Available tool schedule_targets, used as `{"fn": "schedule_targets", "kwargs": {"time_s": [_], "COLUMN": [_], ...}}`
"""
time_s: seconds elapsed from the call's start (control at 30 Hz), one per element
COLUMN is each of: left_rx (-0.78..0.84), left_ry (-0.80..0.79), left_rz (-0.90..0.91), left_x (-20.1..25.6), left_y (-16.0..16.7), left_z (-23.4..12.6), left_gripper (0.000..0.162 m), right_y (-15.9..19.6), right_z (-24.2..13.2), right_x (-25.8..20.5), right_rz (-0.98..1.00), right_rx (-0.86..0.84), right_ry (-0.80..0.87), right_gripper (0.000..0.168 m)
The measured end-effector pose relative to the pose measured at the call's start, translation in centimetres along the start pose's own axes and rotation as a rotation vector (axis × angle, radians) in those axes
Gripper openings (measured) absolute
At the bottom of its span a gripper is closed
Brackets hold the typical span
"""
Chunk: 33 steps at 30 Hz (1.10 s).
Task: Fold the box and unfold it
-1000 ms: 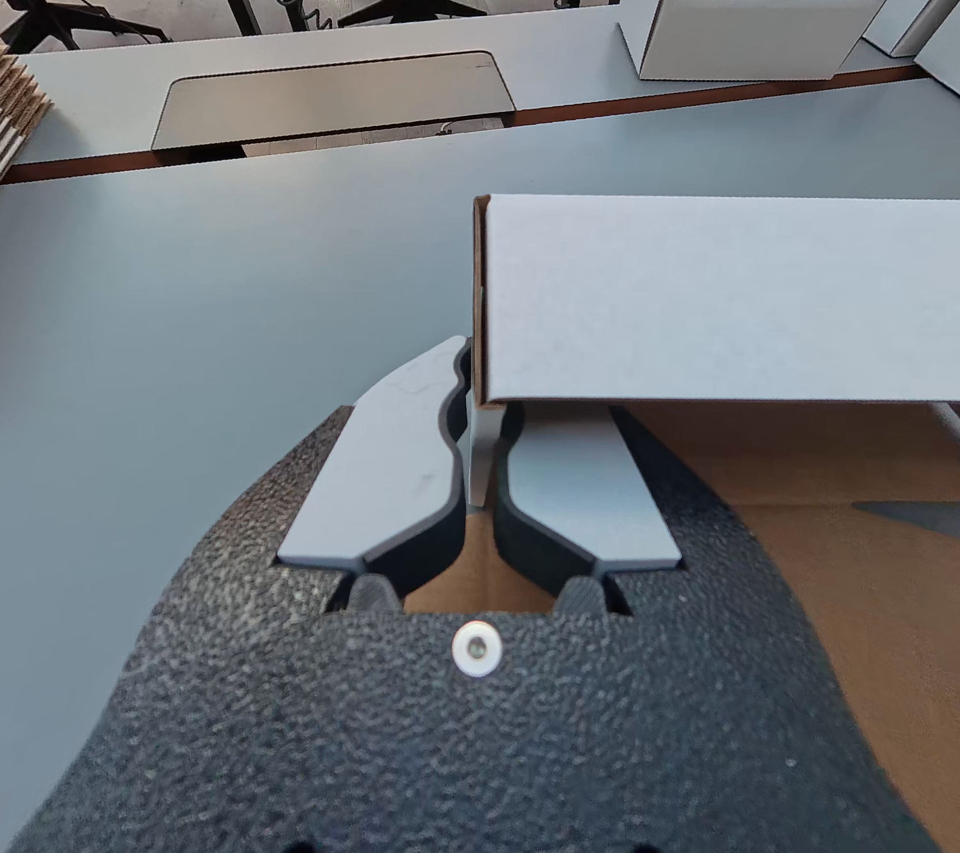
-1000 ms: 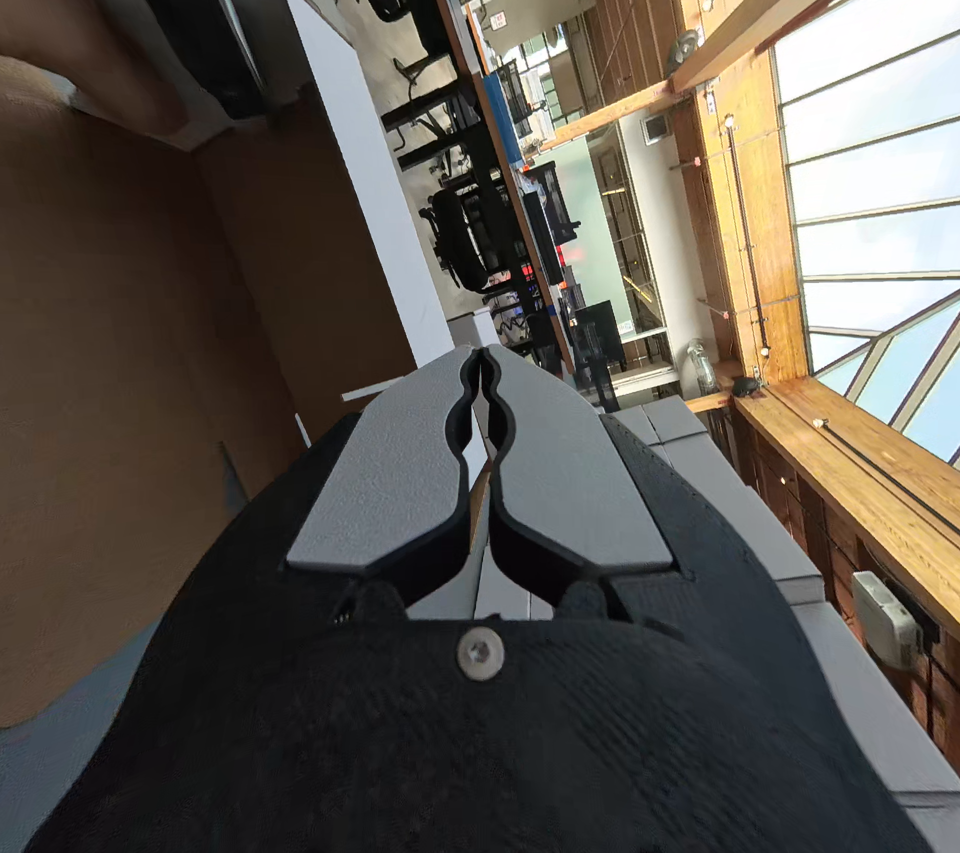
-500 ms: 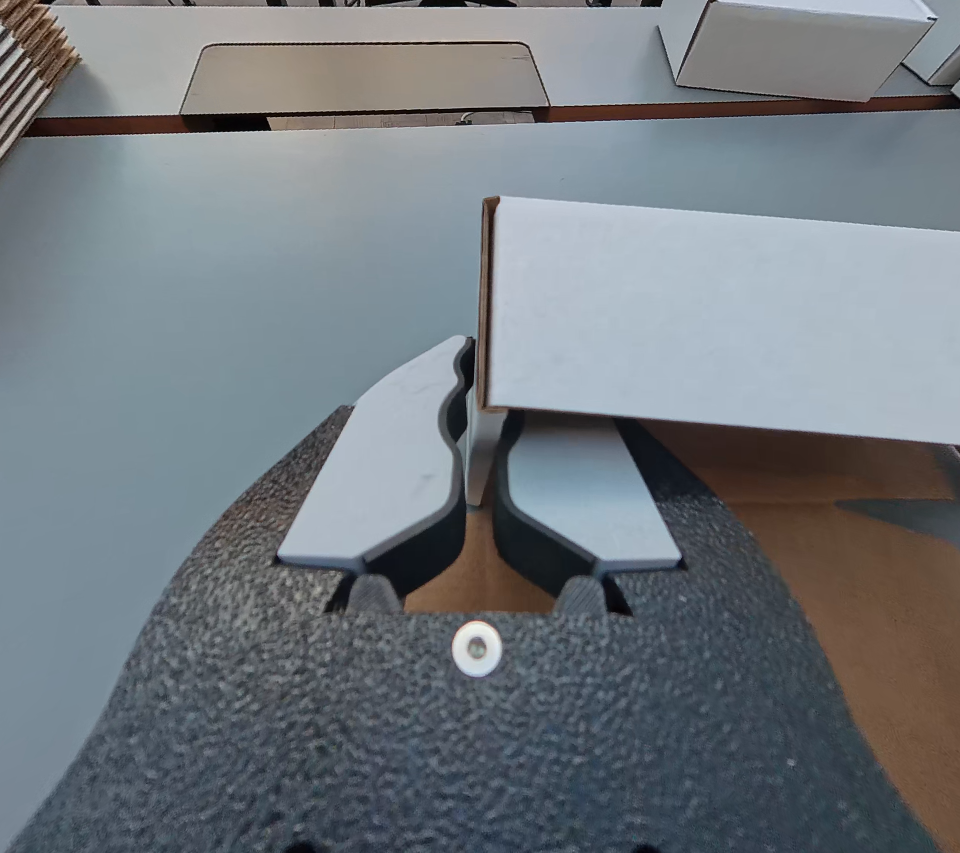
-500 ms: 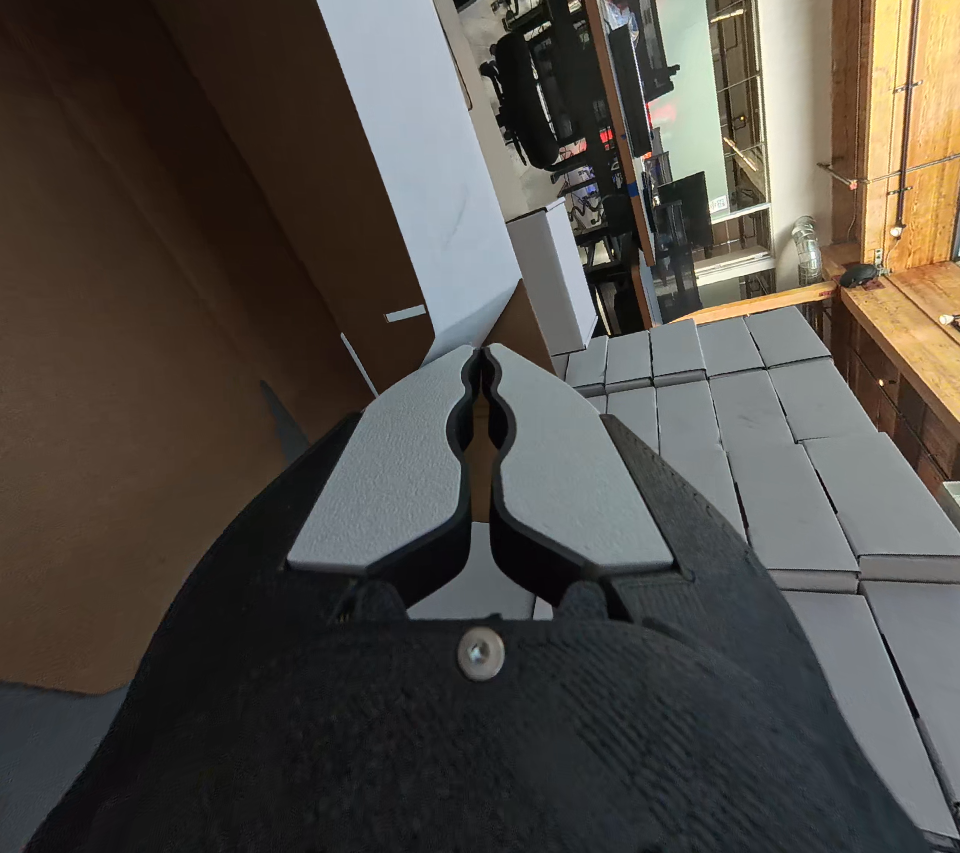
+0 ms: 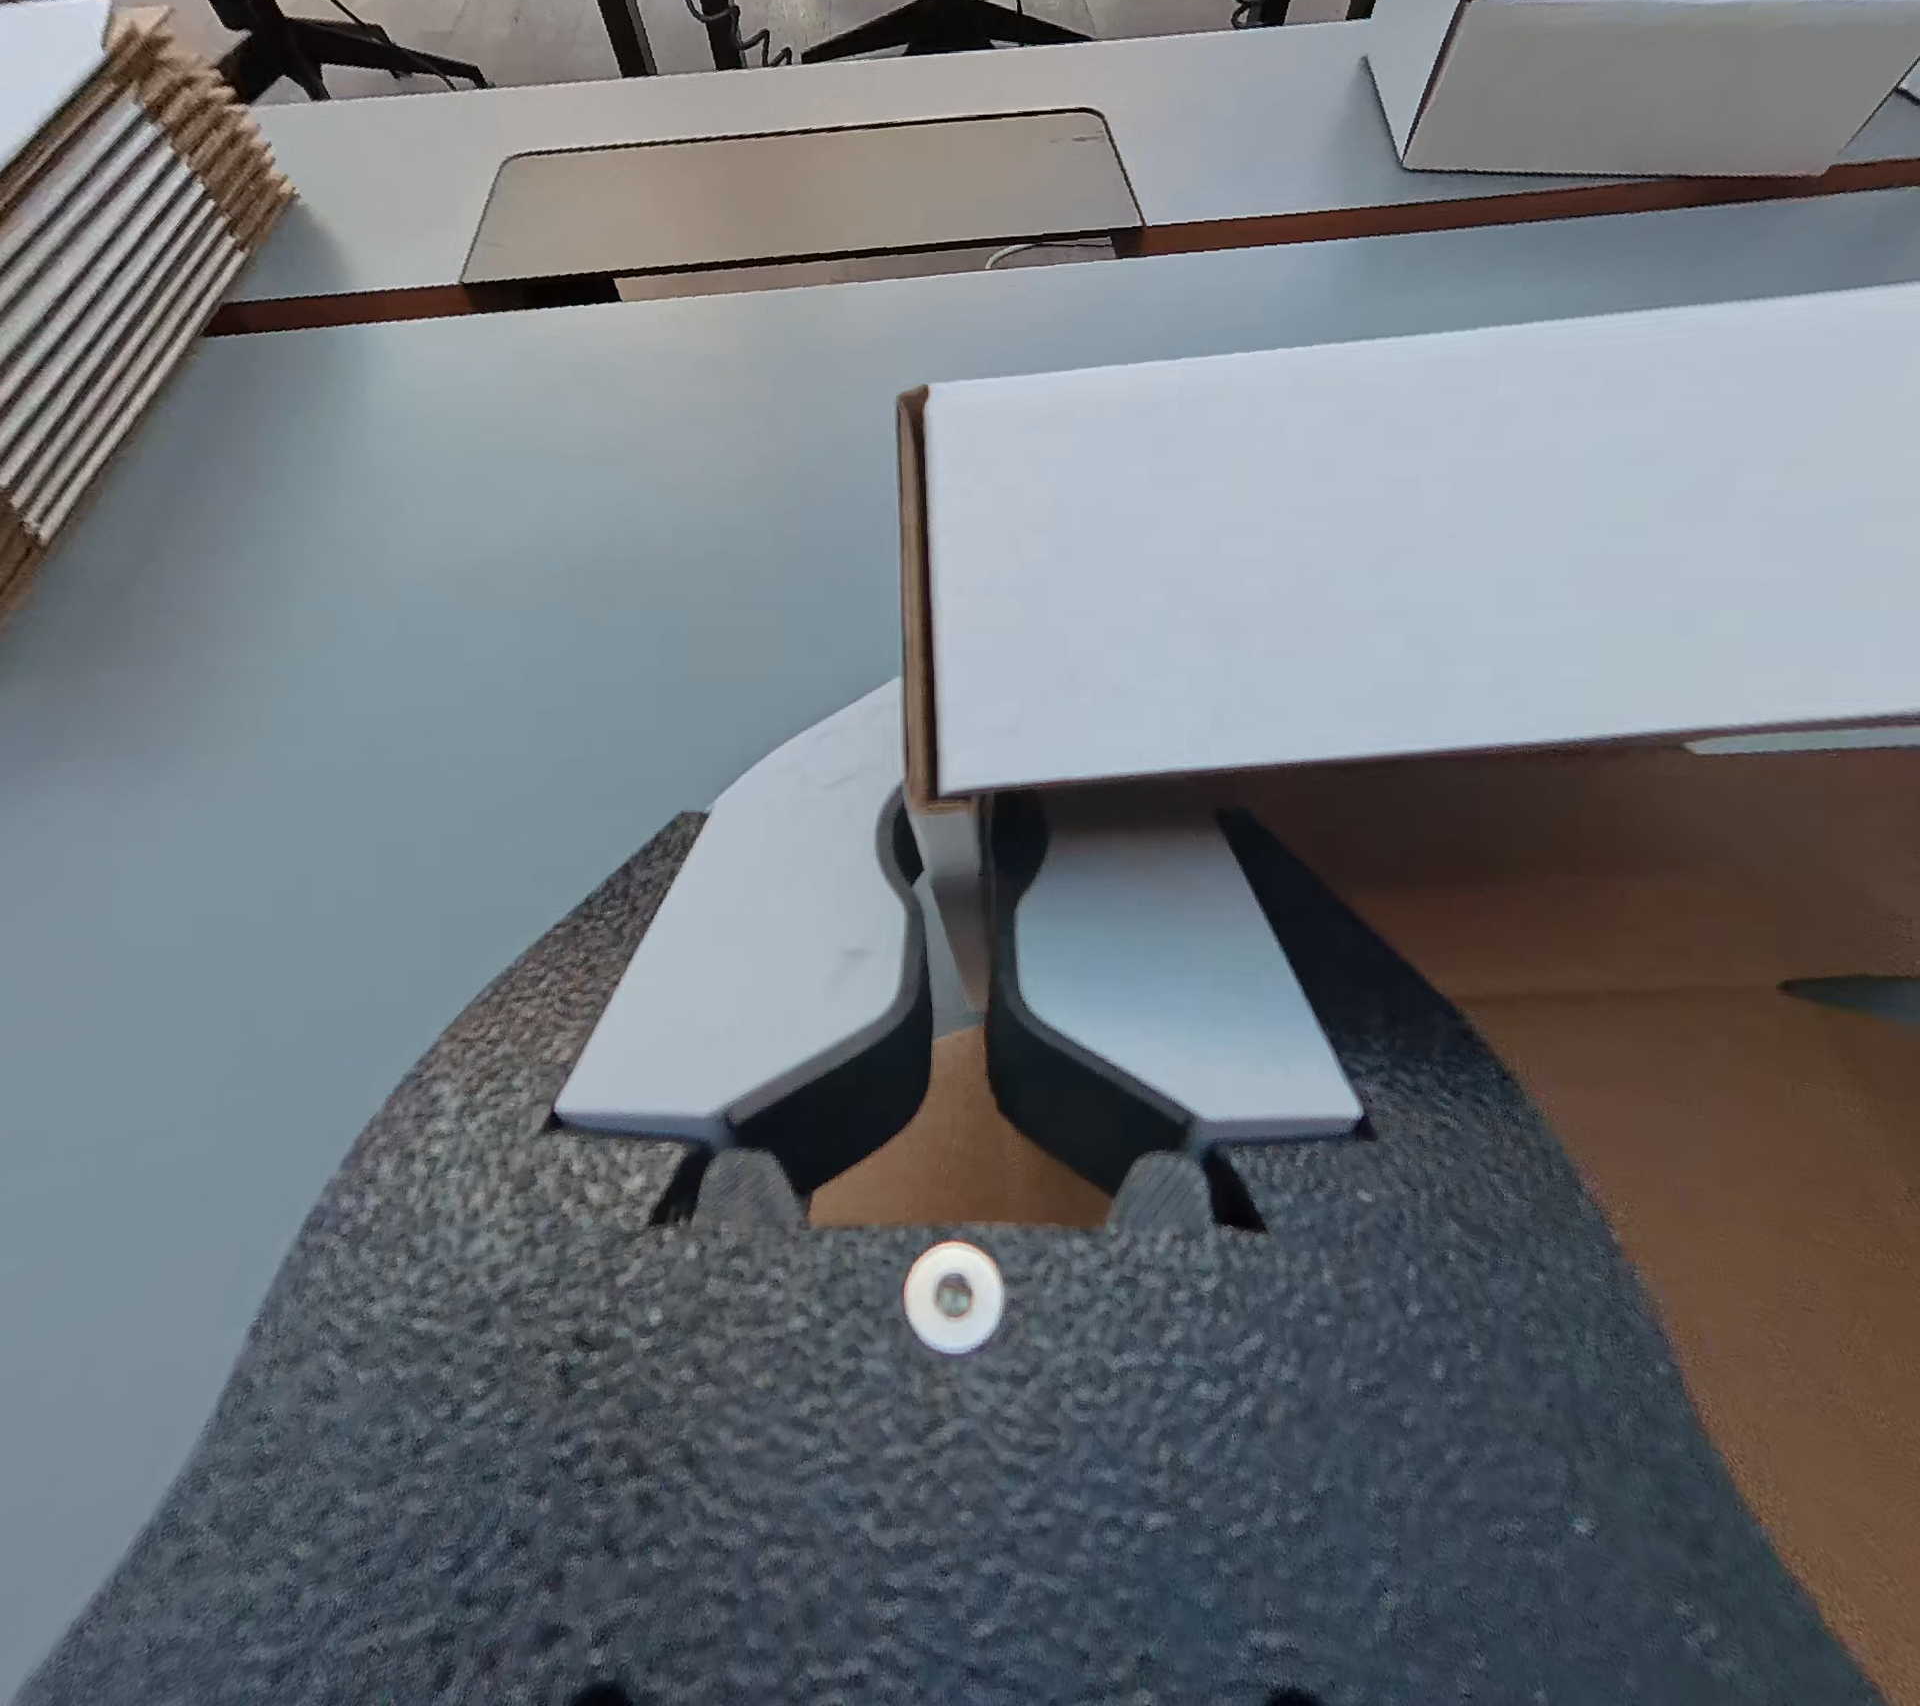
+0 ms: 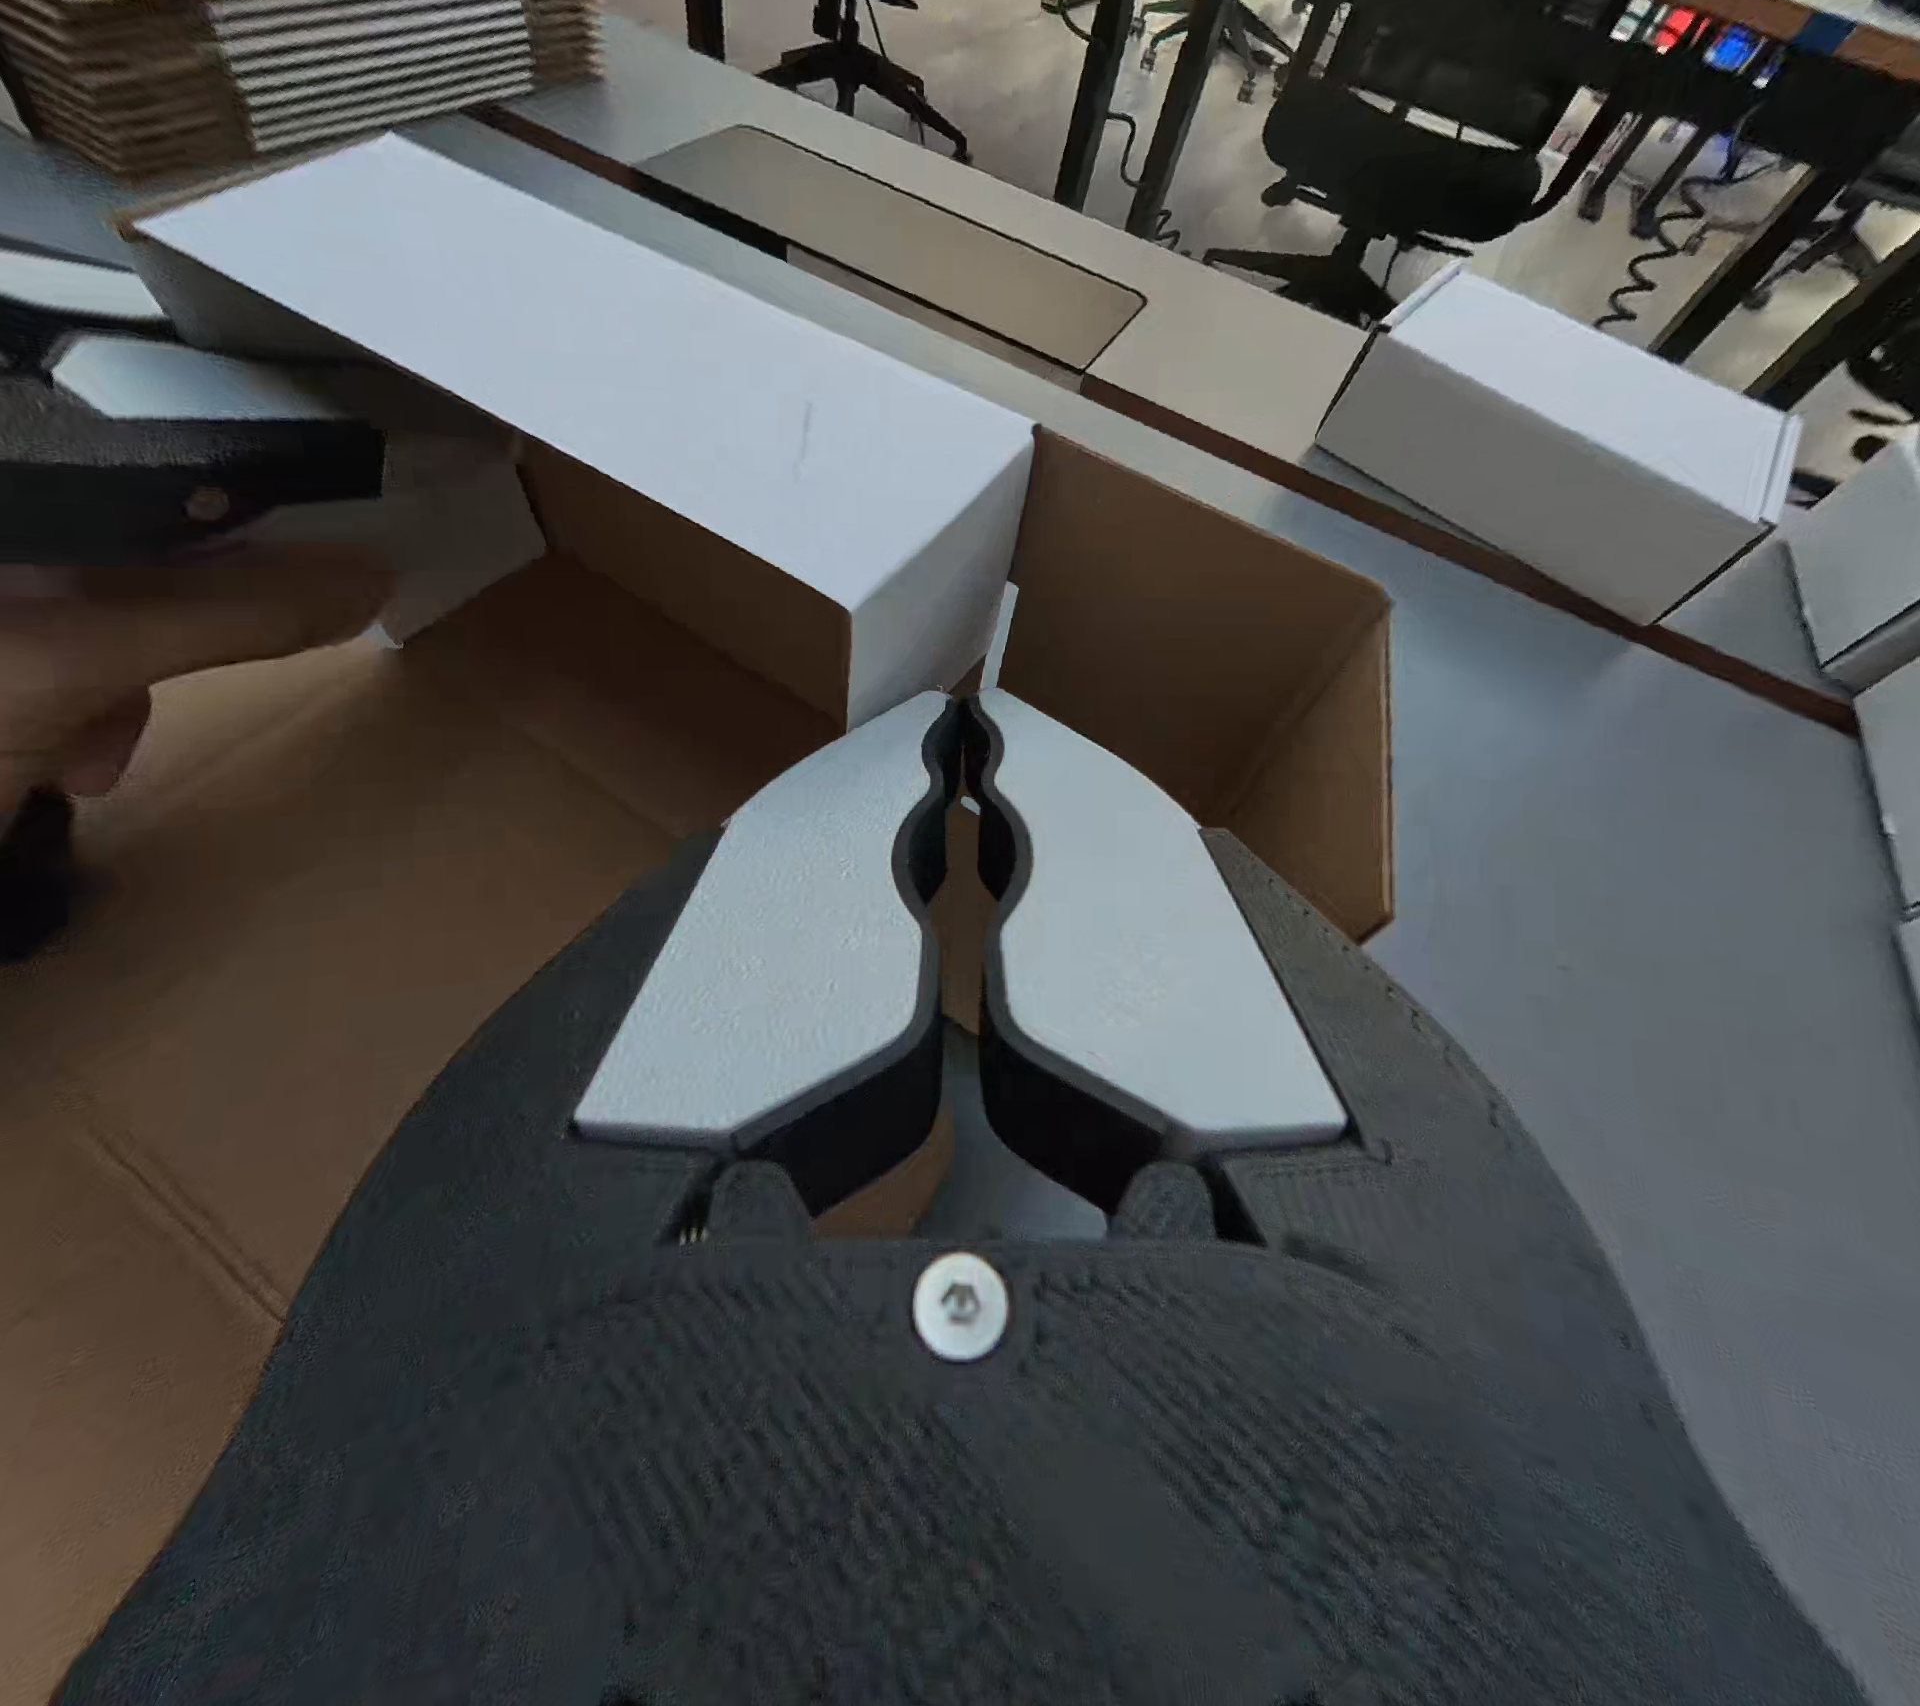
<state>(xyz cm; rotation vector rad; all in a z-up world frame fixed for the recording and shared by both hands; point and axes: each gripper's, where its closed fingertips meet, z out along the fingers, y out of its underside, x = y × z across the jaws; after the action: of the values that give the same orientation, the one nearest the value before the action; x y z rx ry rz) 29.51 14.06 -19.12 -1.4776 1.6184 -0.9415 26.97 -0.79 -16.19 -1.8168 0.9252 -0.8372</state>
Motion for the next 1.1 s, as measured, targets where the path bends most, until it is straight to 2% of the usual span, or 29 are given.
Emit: {"fn": "schedule_targets", "kwargs": {"time_s": [0.13, 0.2, 0.33, 0.47, 0.6, 0.73, 0.87, 0.97, 1.1], "left_rx": [-0.007, -0.008, 0.015, 0.048, 0.088, 0.092, 0.142, 0.166, 0.176], "left_ry": [-0.052, -0.073, -0.1, -0.113, -0.097, -0.071, -0.038, -0.06, -0.068], "left_rz": [0.161, 0.179, 0.192, 0.259, 0.262, 0.188, -0.066, -0.138, -0.193], "left_x": [1.0, 1.0, 0.4, 0.9, 1.5, 1.5, -0.3, -2.4, -4.2], "left_y": [0.3, 0.4, -0.7, -1.5, -1.5, -1.4, -2.6, -3.5, -3.9], "left_z": [-0.9, -1.1, -2.3, -3.3, -3.9, -4.1, -4.8, -5.4, -5.8], "left_gripper": [0.008, 0.008, 0.007, 0.009, 0.009, 0.009, 0.005, 0.005, 0.005], "right_y": [-1.4, -2.5, -2.5, -5.9, -7.5, -7.6, -5.7, -3.8, -2.1], "right_z": [0.0, -0.4, -0.4, -1.9, -3.3, -3.4, -3.5, -4.9, -6.3], "right_x": [-0.9, -1.4, -1.7, -2.4, -3.1, -3.4, -4.7, -5.9, -3.5], "right_rz": [0.299, 0.431, 0.526, 0.85, 1.044, 0.987, 0.843, 0.689, 0.646], "right_rx": [0.072, 0.121, 0.116, 0.296, 0.358, 0.362, 0.23, 0.149, 0.152], "right_ry": [-0.145, -0.206, -0.296, -0.533, -0.73, -0.735, -0.654, -0.623, -0.486], "right_gripper": [0.0, 0.0, 0.0, 0.0, 0.0, 0.0, 0.0, 0.0, 0.0]}}
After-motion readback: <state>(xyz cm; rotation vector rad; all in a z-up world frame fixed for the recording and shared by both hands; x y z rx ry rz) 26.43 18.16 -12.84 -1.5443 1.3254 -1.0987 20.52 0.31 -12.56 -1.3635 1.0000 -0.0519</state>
